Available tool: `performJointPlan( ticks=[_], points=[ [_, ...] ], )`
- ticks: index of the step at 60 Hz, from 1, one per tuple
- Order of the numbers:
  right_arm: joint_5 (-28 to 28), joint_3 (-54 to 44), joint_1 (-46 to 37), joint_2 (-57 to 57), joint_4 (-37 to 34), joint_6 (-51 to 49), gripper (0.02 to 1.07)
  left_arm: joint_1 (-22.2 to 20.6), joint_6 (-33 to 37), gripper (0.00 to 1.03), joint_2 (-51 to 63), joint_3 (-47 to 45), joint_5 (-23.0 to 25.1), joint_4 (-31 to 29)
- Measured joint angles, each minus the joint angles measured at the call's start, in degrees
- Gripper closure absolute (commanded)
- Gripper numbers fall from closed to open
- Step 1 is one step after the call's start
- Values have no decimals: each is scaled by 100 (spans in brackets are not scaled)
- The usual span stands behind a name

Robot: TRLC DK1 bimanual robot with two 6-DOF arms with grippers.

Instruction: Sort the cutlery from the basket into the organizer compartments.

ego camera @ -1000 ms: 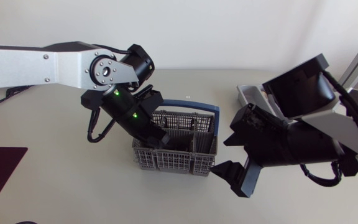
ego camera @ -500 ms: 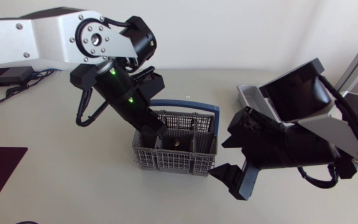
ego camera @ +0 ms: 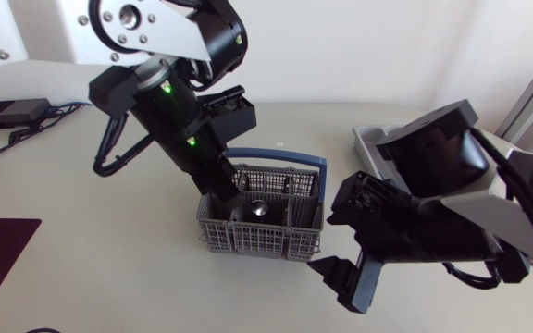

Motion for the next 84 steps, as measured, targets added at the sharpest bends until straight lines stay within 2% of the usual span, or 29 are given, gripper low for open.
performJointPlan(
  ticks=[16, 26, 34, 43, 55, 68, 77, 84],
  points=[
    [240, -33, 42, -428, 398, -39, 10, -13, 61, 100, -780, 267, 118, -24],
    [-120, -31, -313, -807, 413, 9, 10, -37, -72, 100, -1526, 0, 396, 688],
    [-785, 44, -968, -964, 413, 160, 10, -101, -223, 100, -2083, -452, 638, 1399],
    [-1912, 356, -1875, -763, 538, 568, 10, -105, -439, 100, -2629, -1237, 813, 2883],
    [-2844, 957, -2253, 177, 697, 1200, 10, -160, -706, 100, -2754, -2225, 817, 4452],
    [-4142, 1475, -2894, 903, 872, 1740, 10, -374, -920, 100, -2669, -2824, 282, 5799],
    [-4706, 1792, -3432, 1375, 1123, 2175, 10, -570, -1016, 100, -2430, -2968, -179, 6413],
    [-5180, 1847, -3620, 1672, 1639, 2677, 10, -669, -1069, 100, -2151, -2968, -494, 6813]
  ],
)
